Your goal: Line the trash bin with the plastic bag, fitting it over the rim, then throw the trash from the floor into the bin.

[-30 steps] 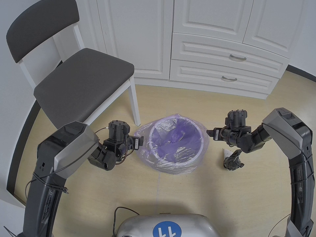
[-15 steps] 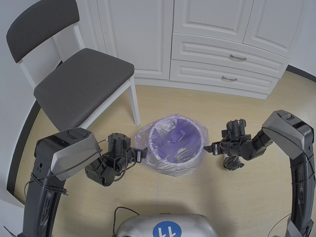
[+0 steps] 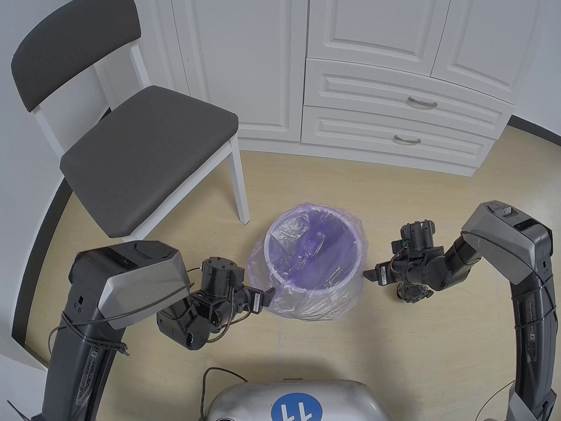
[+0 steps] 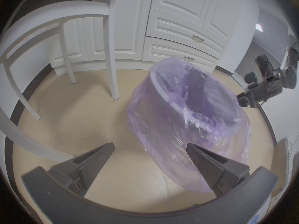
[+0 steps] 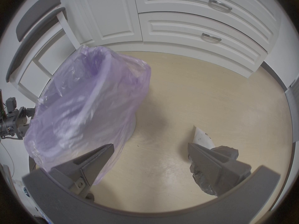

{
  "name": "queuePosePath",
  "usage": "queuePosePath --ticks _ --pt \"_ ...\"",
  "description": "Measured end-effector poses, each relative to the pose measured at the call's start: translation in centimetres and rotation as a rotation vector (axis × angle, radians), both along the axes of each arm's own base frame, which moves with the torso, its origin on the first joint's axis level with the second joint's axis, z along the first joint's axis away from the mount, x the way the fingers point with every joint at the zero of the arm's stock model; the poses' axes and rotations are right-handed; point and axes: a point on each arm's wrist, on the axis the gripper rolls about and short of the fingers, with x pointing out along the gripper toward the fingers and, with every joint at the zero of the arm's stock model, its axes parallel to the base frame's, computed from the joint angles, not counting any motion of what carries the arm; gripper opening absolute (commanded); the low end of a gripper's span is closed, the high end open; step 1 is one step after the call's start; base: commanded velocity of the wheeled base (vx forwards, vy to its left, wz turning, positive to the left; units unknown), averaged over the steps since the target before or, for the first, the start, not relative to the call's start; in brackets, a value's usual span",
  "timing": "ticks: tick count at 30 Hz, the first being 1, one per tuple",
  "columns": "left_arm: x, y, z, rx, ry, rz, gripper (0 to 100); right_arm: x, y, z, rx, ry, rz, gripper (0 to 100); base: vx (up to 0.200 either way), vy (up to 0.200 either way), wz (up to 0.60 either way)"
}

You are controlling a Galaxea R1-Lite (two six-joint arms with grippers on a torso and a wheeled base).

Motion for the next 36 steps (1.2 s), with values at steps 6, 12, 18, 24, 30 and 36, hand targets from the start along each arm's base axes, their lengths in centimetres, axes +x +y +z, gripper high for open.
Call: queuePosePath --ticks 6,12,18,24,30,36 --pt "-1.2 -0.4 -1.1 0.008 0.052 -0.063 100 0.1 0.0 -1.1 -0.029 0.014 0.019 100 0.000 0.000 0.00" --pt "-0.8 -1.0 -1.4 0.021 0.095 -0.083 100 0.4 -0.3 -1.4 -0.033 0.002 0.006 100 0.000 0.000 0.00" --pt "0.0 -3.5 -0.6 0.003 0.060 -0.127 100 0.4 -1.2 0.4 -0.036 -0.032 -0.011 100 0.000 0.000 0.00" --pt "0.0 -6.2 -0.4 0.006 0.066 -0.179 100 -1.1 -1.7 3.2 -0.062 -0.095 0.010 100 0.000 0.000 0.00" --pt "-0.4 -7.8 -0.4 -0.004 0.055 -0.210 100 -2.8 -0.5 5.6 -0.053 -0.241 0.051 100 0.000 0.000 0.00" --pt "-0.8 -8.7 -0.6 -0.024 0.040 -0.220 100 -5.4 3.9 6.4 -0.036 -0.330 0.136 100 0.000 0.000 0.00"
